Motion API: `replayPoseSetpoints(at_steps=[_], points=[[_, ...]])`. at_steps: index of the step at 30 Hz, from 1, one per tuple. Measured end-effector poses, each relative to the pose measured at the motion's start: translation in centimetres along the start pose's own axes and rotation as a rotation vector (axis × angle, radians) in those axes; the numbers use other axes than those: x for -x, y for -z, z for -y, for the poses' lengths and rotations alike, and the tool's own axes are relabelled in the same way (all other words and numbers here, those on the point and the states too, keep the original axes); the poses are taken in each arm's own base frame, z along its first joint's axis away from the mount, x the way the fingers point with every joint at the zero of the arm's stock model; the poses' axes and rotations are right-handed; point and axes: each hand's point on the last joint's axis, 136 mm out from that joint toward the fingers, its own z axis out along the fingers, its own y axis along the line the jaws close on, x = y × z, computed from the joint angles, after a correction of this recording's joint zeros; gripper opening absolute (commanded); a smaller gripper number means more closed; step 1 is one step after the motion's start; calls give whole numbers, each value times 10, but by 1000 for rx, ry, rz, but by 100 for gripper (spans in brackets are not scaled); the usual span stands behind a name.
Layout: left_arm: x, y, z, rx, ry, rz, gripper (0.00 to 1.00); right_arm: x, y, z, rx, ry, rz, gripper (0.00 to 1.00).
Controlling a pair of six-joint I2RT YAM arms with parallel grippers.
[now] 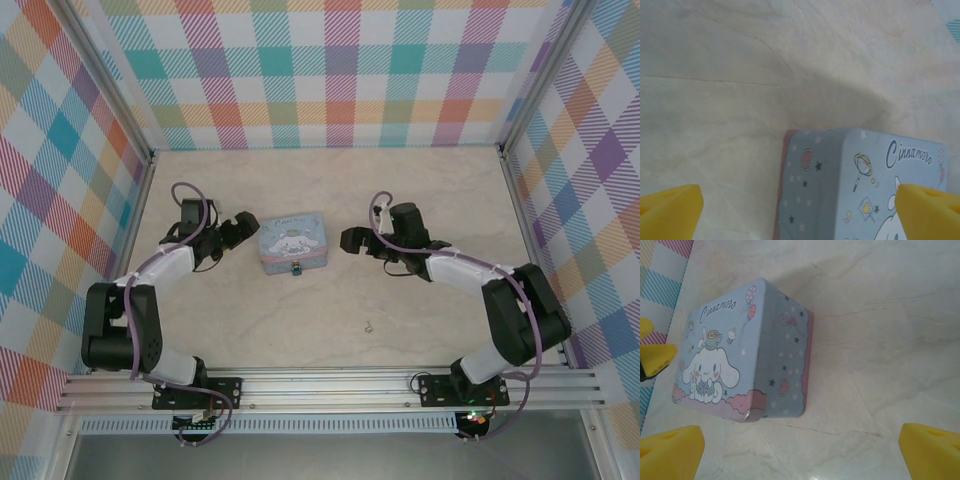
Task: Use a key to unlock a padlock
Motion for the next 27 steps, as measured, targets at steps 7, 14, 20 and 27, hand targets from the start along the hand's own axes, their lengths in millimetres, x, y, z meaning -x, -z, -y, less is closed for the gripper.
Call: replayPoseSetpoints(at_steps=[7,14,20,27], points=[[-20,-23,13,-77,10,-90,87,-6,-14,-8,24,-2,-22,100],[-42,-42,27,-103,-8,-165,69,-6,-14,-8,23,-1,-22,100],[-42,-52,47,-131,-75,-178,59,-8,-10,-4,-7,16,-26,100],[-54,-63,71,-167,-199,-211,57,-27,9,6,-90,38,-104,98]])
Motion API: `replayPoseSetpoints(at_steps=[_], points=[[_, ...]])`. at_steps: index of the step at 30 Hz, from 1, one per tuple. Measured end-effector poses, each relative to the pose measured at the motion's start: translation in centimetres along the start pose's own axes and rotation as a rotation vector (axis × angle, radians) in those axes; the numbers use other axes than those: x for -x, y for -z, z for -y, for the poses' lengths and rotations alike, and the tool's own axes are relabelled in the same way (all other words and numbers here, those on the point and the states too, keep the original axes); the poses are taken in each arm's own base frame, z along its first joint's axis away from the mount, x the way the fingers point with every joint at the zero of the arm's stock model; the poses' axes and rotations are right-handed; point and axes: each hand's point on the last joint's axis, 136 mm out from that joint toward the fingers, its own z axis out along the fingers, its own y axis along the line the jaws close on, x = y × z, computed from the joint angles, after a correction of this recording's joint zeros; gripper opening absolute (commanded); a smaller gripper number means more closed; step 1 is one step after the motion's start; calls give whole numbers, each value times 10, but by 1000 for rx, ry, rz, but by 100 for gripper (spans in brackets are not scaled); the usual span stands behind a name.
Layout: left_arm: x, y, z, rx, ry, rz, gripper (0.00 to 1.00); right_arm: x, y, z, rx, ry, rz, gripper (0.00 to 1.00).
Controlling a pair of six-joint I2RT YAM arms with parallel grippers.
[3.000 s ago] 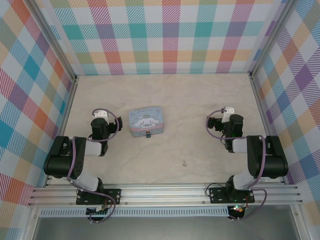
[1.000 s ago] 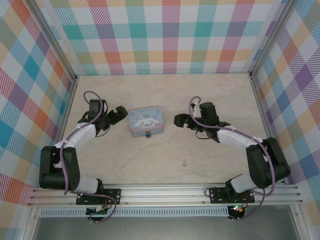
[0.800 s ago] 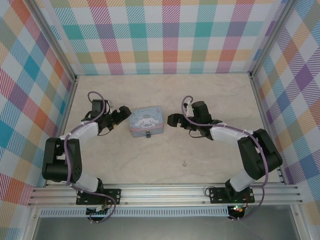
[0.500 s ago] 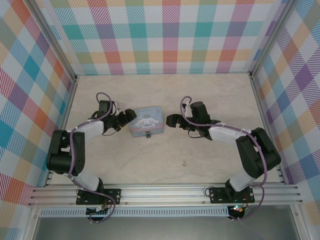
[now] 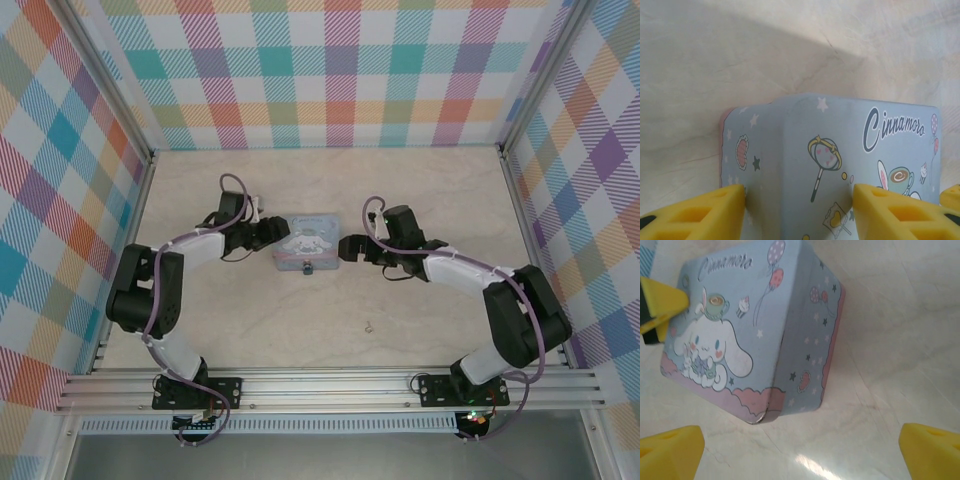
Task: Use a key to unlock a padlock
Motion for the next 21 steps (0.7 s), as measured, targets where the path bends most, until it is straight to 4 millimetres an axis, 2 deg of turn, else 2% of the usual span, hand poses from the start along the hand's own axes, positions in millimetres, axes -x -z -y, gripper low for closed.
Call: replayPoseSetpoints(at_steps=[4,6,9,13,18,21], points=[[-6,-12,17,-20,-77,-45,57,-15,20,4,-48,0,-49,94],[-7,-19,26,-32,-114,-65,61,-25,33,5,-63,-7,-64,91],[-9,-31,40,-51,-161,-95,67,-48,50,10,-89,-30,-104,86],[-7,-41,50,-59,-190,-113,78,-88,63,20,-135,-84,-199,78],[9,-38,55,-33,-205,-74,89,-134,69,23,-190,-126,-336,68],[20,-24,59,-3,-220,-19,93,-151,70,22,-210,-144,-382,61]])
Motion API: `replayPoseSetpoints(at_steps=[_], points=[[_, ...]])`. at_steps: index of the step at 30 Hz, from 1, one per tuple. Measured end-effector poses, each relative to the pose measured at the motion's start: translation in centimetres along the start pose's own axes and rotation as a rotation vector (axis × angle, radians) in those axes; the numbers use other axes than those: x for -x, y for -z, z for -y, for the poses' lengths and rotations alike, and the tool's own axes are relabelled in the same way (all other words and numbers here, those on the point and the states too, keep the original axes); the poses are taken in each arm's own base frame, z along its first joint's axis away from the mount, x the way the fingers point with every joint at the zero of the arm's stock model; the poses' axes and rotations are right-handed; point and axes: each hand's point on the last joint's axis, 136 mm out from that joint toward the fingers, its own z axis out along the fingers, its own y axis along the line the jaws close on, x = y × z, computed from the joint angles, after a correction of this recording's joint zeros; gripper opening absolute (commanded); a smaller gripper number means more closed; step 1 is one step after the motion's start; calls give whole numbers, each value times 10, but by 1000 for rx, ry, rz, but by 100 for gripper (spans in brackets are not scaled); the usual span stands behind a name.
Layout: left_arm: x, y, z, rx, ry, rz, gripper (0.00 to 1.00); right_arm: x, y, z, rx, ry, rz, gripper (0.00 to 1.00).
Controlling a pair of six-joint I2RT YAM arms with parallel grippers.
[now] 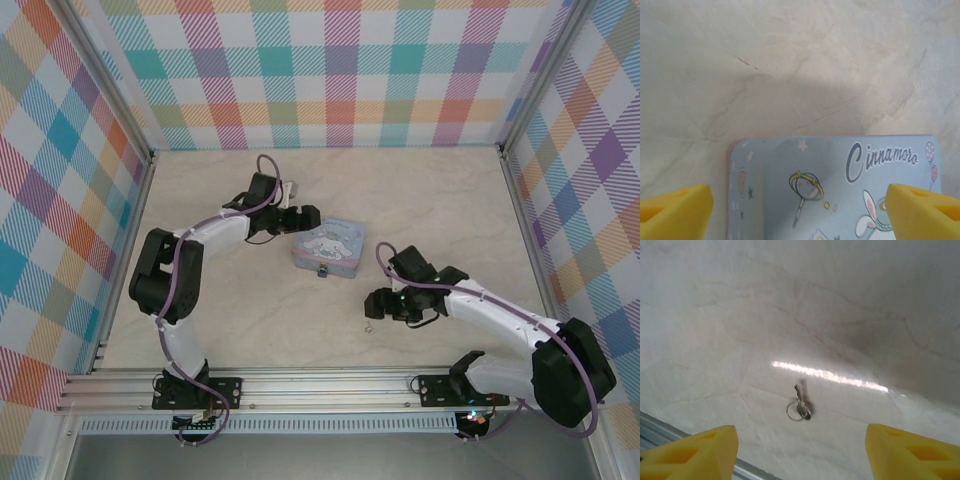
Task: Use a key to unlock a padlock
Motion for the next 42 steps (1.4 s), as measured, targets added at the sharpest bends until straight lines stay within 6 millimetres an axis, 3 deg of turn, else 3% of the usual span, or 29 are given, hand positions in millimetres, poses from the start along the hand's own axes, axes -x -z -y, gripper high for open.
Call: replayPoseSetpoints(at_steps=[7,11,18,37,42], points=[[11,79,20,31,-44,194,99,-18,-15,8,-56,-41,-59,47],[1,104,19,38,-34,257,100,-20,-24,10,-81,-43,-82,41],[-22,118,2,93,2,275,100,-22,-33,8,-95,-25,-103,33],[-18,128,-1,121,4,315,100,-20,-48,0,-105,0,-121,21],[-17,134,2,117,0,332,100,-20,-48,3,-124,1,-116,11]])
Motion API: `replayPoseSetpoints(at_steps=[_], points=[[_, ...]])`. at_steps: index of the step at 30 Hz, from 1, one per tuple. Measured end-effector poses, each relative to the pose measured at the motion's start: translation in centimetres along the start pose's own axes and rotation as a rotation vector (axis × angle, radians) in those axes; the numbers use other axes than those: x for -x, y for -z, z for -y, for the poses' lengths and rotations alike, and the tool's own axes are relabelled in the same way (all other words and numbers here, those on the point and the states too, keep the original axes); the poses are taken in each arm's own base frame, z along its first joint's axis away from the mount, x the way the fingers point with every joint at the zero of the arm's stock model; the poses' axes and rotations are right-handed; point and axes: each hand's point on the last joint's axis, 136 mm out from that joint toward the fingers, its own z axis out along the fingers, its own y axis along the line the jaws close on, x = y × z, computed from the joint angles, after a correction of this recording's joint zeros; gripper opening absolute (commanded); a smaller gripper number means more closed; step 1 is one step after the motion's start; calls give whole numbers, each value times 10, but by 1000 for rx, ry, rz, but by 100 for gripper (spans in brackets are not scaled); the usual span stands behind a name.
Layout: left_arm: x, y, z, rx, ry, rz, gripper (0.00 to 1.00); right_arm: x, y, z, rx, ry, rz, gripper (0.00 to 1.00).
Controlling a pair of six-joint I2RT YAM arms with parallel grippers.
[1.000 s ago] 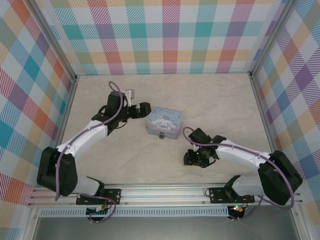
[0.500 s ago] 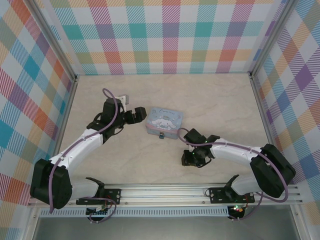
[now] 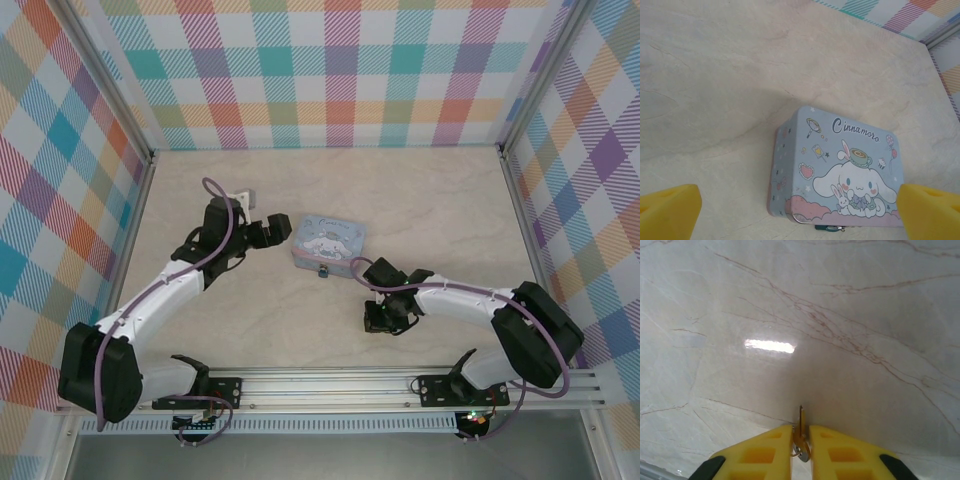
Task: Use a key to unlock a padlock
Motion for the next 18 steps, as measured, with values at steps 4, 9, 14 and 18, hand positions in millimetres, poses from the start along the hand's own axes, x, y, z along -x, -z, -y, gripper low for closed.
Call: replayPoseSetpoints(at_steps=[4,9,14,18], points=[[4,6,3,-6,-3,18,100,2,1,0,-4,10,17,5],[4,15,11,-43,-5,15,98,14,23,-9,40,88,117,2],[3,30,49,-253,-8,-1,83,40,78,-45,250,258,332,3],[0,45,86,-471,-10,-17,73,54,123,-73,405,420,505,3]])
